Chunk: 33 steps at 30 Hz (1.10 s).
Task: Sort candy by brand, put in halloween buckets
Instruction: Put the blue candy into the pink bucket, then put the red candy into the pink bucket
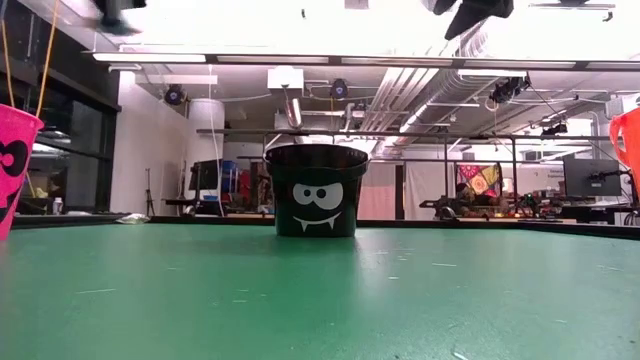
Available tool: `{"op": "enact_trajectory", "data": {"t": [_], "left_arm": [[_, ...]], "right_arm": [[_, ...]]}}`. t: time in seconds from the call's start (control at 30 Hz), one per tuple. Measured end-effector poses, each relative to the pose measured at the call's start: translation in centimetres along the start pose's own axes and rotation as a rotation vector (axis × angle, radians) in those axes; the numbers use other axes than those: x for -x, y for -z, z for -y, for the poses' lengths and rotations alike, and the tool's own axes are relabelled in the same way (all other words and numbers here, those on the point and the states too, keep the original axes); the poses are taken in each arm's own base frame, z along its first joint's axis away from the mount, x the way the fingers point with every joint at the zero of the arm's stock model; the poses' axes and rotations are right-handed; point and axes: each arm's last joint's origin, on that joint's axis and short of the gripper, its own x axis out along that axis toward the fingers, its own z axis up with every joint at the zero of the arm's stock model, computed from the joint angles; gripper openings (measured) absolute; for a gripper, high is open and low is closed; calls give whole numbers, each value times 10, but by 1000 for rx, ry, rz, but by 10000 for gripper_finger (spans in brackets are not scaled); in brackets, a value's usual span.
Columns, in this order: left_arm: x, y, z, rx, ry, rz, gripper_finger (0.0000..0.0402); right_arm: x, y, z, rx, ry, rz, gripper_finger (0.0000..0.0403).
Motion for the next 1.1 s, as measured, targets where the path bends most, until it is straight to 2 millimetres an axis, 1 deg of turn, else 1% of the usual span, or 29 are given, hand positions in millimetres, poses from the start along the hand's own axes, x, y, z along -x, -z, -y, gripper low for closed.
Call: {"op": "enact_trajectory", "data": {"t": [0.07,0.17,0.23,0.33,0.43,0.53,0.8,0.87,0.93,1.0,1.07,1.1], "left_arm": [[6,15,-2,38,26,-129,16],[13,37,-5,113,11,-303,19],[12,49,-6,133,53,-326,25],[5,67,-8,181,104,-344,36],[-5,87,-14,262,37,-388,52],[-9,97,-18,319,19,-393,77],[-7,98,-18,373,37,-361,167],[-8,94,-15,376,78,-335,184],[-9,86,-8,365,165,-256,197],[-10,71,4,325,293,-125,204],[-10,54,18,236,390,7,205],[-10,46,25,172,408,56,204]], "right_arm": [[0,-2,0,-31,13,37,250],[0,-5,-1,-69,33,89,250],[0,-7,-1,-95,39,116,250],[0,-8,-2,-118,36,122,250],[0,-8,-2,-131,35,122,250],[0,-8,-2,-131,36,122,250],[0,-8,-2,-109,36,121,250],[0,-8,-2,-94,35,119,250],[0,-8,-2,-74,34,118,250],[0,-8,-2,-54,36,117,250],[0,-8,-2,-28,37,116,250],[0,-8,-2,-18,37,116,250]]}}
